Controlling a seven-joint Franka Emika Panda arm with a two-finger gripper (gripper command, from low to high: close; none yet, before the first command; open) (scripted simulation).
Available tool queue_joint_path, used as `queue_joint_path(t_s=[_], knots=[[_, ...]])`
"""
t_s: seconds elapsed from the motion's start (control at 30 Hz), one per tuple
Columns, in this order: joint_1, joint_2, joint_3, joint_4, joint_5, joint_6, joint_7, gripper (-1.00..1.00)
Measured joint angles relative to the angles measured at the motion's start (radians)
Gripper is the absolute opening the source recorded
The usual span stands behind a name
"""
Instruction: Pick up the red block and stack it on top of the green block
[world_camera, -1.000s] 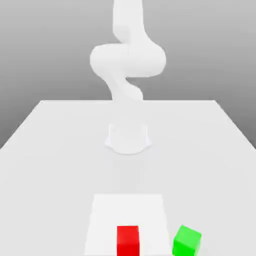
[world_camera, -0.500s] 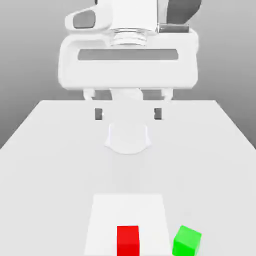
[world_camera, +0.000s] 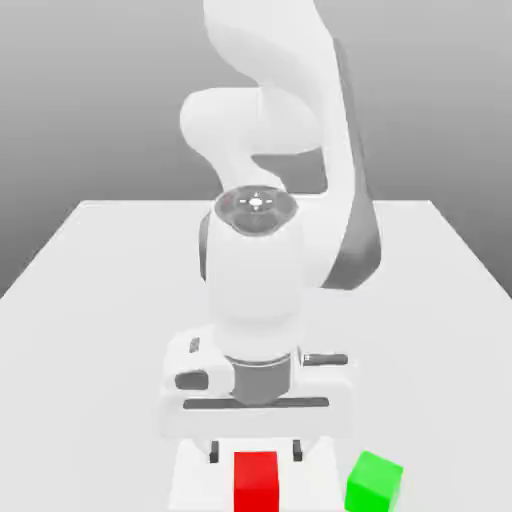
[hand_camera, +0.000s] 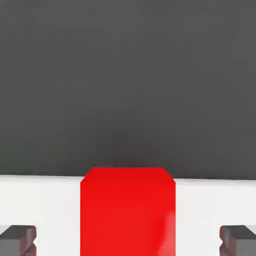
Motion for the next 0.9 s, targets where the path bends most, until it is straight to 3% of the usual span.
queue_joint_path(t_s=[0.23, 0.4, 0.57, 0.73, 0.77, 0.9], knots=[[-0.001, 0.008, 0.001, 0.001, -0.001, 0.007, 0.001, -1.0], [0.008, -0.141, 0.002, -0.021, -0.003, -0.121, 0.003, -1.0], [0.12, -0.206, 0.093, 0.007, -0.029, -0.215, 0.036, -1.0], [0.164, -0.086, 0.102, 0.022, -0.072, -0.111, 0.071, -1.0], [0.167, -0.066, 0.099, 0.024, -0.077, -0.092, 0.074, 1.0], [0.167, -0.066, 0.099, 0.024, -0.077, -0.092, 0.074, 1.0]])
